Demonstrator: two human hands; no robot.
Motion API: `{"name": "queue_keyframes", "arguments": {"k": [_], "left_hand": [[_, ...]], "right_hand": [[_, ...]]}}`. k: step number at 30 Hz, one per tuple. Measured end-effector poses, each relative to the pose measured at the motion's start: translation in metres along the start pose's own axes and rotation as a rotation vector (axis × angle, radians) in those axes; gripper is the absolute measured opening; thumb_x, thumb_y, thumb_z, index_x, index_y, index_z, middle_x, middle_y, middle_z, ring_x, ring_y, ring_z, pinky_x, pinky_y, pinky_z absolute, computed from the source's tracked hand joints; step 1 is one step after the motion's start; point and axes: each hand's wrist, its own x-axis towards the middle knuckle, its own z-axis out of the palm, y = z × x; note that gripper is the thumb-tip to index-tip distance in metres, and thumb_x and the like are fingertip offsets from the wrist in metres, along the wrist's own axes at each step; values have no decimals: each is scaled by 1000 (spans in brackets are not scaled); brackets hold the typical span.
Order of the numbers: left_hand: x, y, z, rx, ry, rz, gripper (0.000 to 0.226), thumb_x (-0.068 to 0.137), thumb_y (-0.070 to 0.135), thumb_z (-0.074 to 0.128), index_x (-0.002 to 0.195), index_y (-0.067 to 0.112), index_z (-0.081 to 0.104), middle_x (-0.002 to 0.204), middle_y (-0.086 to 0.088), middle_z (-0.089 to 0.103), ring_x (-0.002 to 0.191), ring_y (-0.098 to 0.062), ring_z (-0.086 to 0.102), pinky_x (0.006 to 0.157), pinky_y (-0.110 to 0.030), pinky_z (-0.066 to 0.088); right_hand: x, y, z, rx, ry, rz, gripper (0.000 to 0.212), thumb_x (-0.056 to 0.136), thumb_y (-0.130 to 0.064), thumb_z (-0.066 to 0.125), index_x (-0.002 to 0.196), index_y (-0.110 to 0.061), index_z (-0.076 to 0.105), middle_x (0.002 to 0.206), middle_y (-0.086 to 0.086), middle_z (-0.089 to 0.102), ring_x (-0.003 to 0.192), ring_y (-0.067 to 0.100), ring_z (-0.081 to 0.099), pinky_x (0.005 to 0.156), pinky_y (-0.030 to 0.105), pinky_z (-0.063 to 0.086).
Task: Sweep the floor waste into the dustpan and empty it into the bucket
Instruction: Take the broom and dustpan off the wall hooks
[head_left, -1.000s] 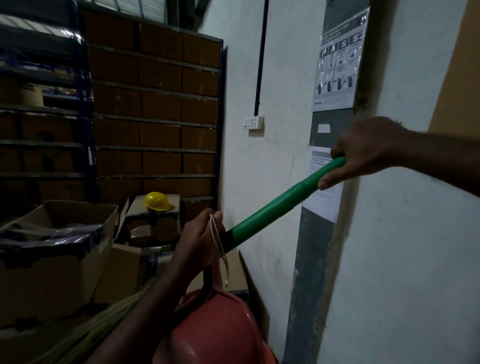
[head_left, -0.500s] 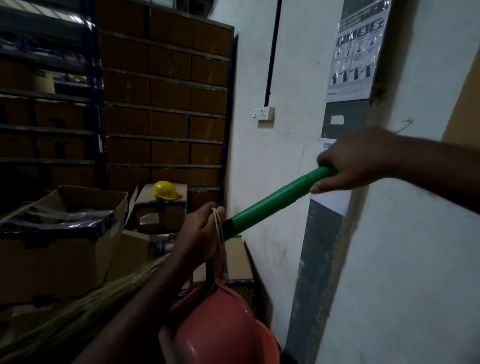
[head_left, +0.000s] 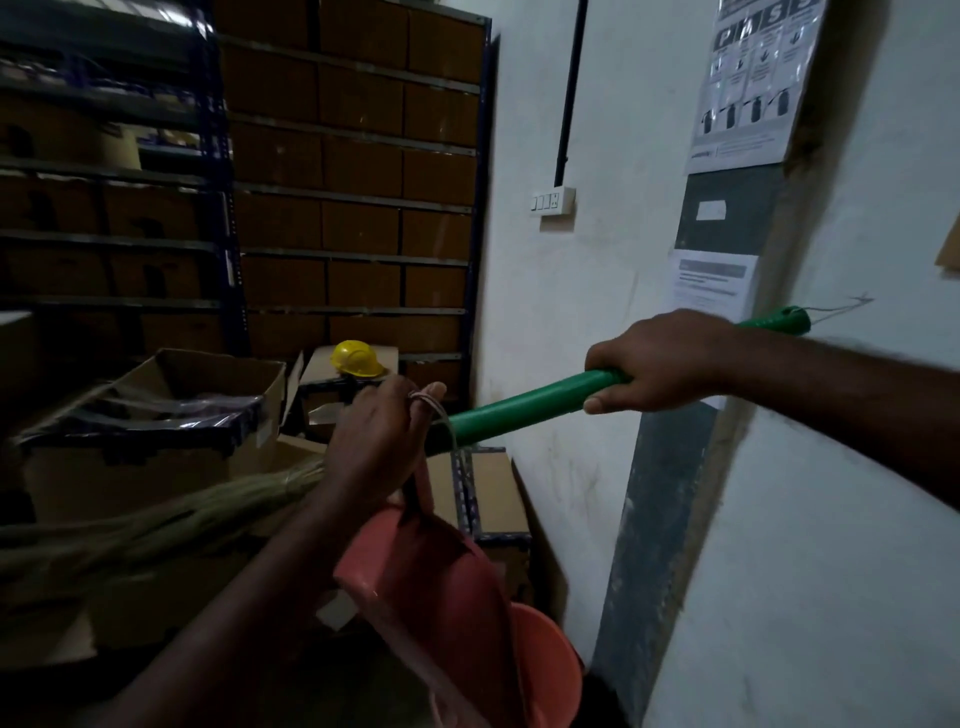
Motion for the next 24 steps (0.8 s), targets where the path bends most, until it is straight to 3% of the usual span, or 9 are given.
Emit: {"name": "queue_keyframes", "arguments": {"k": [2,6,10,12,14,17,20,22,24], "left_hand": [[-1,-8,-7,131,-13,12,41,94,59,45,95,19,51,85,-2,57,82,-23,53,62,-37,40],[-15,-22,-20,257,-173,-37,34,92,49,59,96,20,42,81,4,52,66,-11,48,49,-27,29],[-35,-57,-35,228,-347,-115,26,90,29,68,100,17,47,90,-3,58,71,-14,57,56,-33,46],[-46,-69,-45,280,-448,-207,28,87,22,71,105,13,52,91,-4,62,78,-21,64,65,-36,55],[-58,-80,-54,509,-557,-280,22,88,21,70,102,7,62,91,-8,65,79,-25,64,67,-32,50],[-91,-113,-68,585,-736,-445,21,84,29,72,86,8,69,75,-4,68,64,-18,64,59,-30,52],[-145,-149,-79,422,-761,-780,23,78,25,82,86,6,71,63,-2,68,48,-10,64,42,-21,46],[-168,-162,-85,333,-722,-966,28,72,28,88,77,7,70,58,-1,66,50,-13,63,47,-22,48],[-186,-167,-86,240,-688,-1098,33,67,32,91,74,9,69,57,0,66,55,-16,63,53,-28,52]], "right_hand": [[7,-7,13,37,-51,18,38,89,-73,41,98,-36,47,78,-12,51,73,10,51,67,31,40],[23,-24,51,205,-139,43,47,91,-68,45,100,-24,58,88,-3,62,81,15,59,71,32,47],[34,-58,120,477,-293,58,45,86,-71,49,92,-27,57,87,5,66,76,20,66,76,40,58],[35,-80,148,685,-340,73,42,91,-63,51,106,-25,57,78,2,60,61,16,61,59,29,58],[33,-110,170,836,-378,39,32,98,-49,51,117,-23,56,70,-6,48,53,7,47,39,11,39],[35,-165,213,1086,-472,10,26,100,-41,52,96,-18,61,67,-1,54,45,5,49,38,15,36],[39,-231,256,1340,-815,-51,22,99,-27,56,94,-6,62,75,13,66,57,18,65,55,30,53],[31,-264,264,1394,-883,-65,15,96,-18,61,95,-3,61,85,16,70,72,24,69,61,35,57],[24,-288,263,1372,-879,-93,11,94,-19,61,101,-12,58,95,12,68,75,21,67,58,30,53]]}}
